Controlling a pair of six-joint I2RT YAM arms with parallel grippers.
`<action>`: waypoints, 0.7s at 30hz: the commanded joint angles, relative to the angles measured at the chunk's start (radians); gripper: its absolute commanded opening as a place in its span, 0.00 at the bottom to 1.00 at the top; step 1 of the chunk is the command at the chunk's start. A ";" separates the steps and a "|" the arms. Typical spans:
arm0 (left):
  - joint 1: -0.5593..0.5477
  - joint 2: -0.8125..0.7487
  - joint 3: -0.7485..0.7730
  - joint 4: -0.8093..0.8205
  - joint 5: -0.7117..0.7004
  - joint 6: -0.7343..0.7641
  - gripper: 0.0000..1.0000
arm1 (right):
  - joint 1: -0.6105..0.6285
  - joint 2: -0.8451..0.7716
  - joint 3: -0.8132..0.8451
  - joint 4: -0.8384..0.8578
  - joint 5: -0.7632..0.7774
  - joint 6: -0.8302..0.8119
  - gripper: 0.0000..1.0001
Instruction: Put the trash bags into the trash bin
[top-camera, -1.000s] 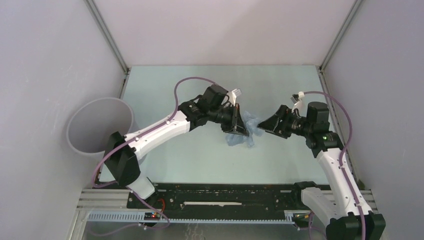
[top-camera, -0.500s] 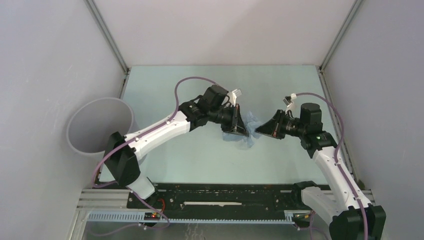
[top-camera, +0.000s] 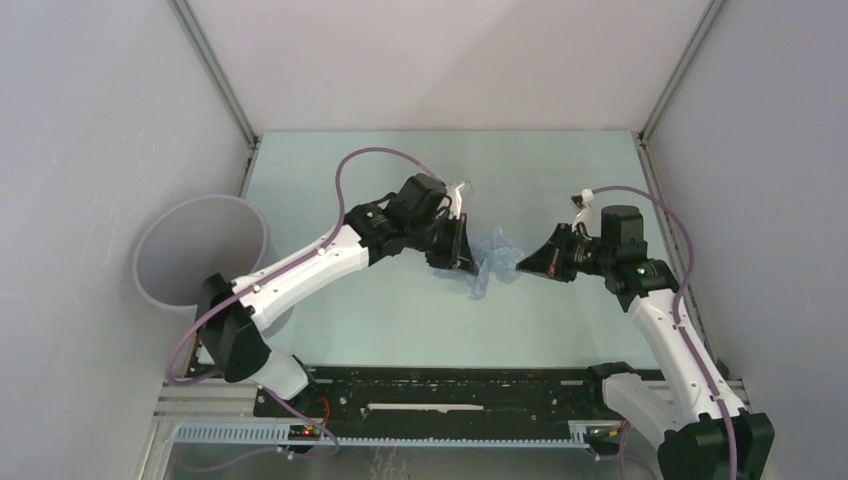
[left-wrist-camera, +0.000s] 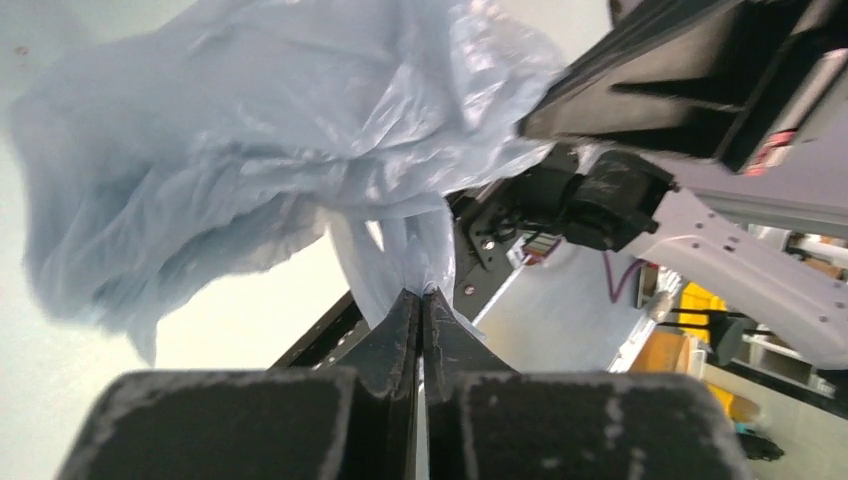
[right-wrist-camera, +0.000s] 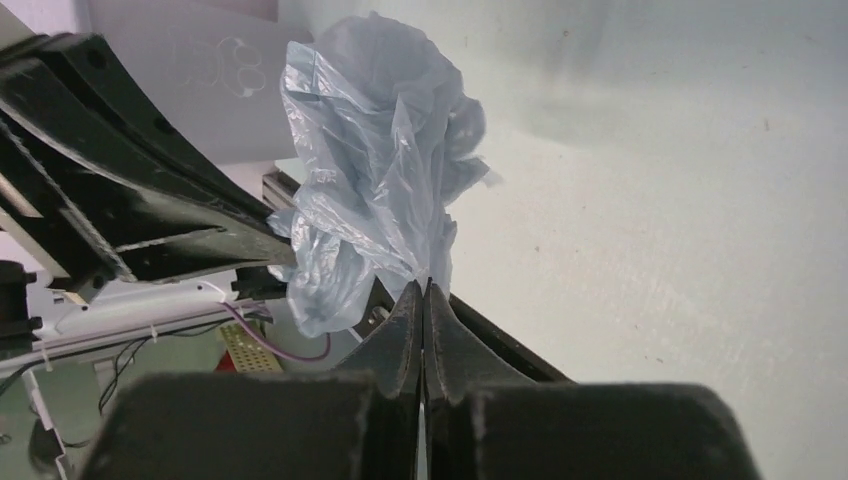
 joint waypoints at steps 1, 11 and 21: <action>-0.003 -0.067 0.052 -0.115 -0.073 0.128 0.04 | -0.002 0.011 0.145 -0.174 0.090 -0.123 0.00; 0.001 -0.102 0.050 -0.178 -0.173 0.189 0.01 | 0.049 -0.022 0.213 -0.269 0.169 -0.182 0.00; 0.053 -0.205 -0.013 -0.200 -0.369 0.144 0.00 | -0.094 -0.040 0.227 -0.450 0.342 -0.164 0.00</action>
